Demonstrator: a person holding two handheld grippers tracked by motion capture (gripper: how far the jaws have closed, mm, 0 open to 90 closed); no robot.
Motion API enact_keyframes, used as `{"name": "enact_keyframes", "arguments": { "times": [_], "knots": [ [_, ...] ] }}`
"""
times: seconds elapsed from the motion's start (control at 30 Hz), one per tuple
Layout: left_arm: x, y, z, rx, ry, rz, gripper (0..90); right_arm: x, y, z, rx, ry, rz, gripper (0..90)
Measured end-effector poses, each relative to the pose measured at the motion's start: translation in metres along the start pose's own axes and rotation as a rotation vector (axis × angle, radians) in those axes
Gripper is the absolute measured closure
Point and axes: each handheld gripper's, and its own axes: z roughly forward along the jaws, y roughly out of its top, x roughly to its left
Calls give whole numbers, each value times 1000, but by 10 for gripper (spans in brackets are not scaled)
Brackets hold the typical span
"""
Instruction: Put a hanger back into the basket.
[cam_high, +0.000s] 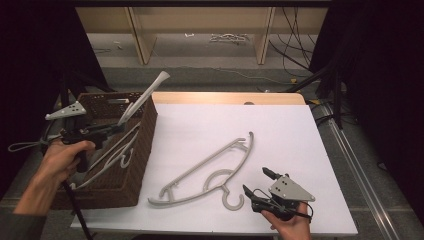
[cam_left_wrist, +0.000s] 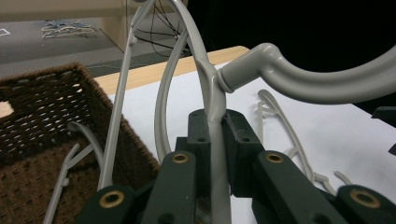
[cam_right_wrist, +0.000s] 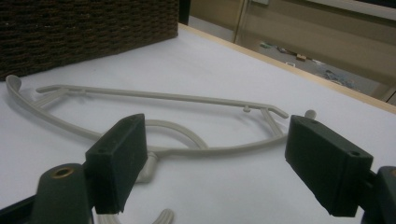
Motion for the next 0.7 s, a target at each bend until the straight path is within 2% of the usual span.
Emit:
{"name": "enact_keyframes", "arguments": {
  "times": [0.27,0.37,0.47,0.7],
  "knots": [
    [17,-12,-12,3,26,-5,815,0,0,1,9,5,-2,221],
    [21,-15,-16,3,29,-4,815,1,-1,2,16,8,7,221],
    [25,-20,-21,9,34,0,815,1,-1,3,9,1,-7,221],
    [34,-29,-34,12,47,6,813,0,-1,3,15,4,-7,220]
  ]
}}
